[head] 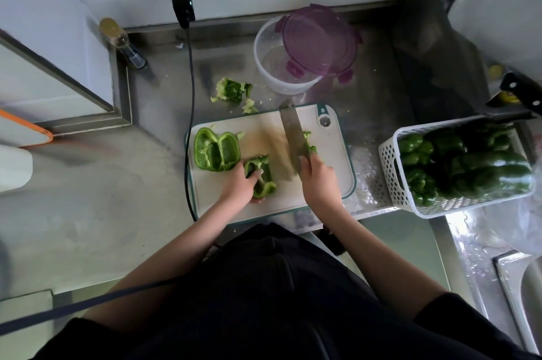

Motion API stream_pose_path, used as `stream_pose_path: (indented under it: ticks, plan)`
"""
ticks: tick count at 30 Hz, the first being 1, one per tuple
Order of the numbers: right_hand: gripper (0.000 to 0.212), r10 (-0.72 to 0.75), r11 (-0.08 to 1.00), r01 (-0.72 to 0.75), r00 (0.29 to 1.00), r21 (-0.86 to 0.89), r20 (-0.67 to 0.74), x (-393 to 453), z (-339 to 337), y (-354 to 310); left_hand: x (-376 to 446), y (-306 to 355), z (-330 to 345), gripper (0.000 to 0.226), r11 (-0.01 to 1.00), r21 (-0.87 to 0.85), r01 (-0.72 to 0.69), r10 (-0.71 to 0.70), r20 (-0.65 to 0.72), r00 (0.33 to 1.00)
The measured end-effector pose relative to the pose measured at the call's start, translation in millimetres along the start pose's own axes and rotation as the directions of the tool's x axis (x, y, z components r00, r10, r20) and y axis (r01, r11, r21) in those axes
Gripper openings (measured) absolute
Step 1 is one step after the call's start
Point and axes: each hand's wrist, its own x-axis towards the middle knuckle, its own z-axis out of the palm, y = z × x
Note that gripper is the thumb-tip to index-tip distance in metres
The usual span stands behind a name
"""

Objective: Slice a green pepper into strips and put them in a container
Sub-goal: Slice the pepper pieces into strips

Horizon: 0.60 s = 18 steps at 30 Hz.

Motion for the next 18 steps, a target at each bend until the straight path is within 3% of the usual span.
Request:
stream_pose_path:
  ticks: [5, 9, 18]
  plan:
    - [0.03, 0.045, 0.982, -0.042, 0.999, 0.186, -0.012, -11.2, -0.8, -12.6, 3.4, 6.1, 2.4, 0.025, 0.999, 0.039, -0.008, 0.008, -0.003, 1.0]
    - [0.032, 0.03, 0.983, -0.042, 0.997, 0.177, 0.074, -29.1, 9.9, -15.4, 4.2, 5.5, 2.1, 0.022, 0.997, 0.07, -0.042, 0.043, -0.001, 0.999]
    - [0.028, -0.008, 0.985, -0.002, 0.998, 0.171, 0.057, -43.6, 11.9, -14.8, 2.5, 3.2, 5.4, 0.02, 0.991, 0.104, -0.09, 0.095, -0.042, 0.995]
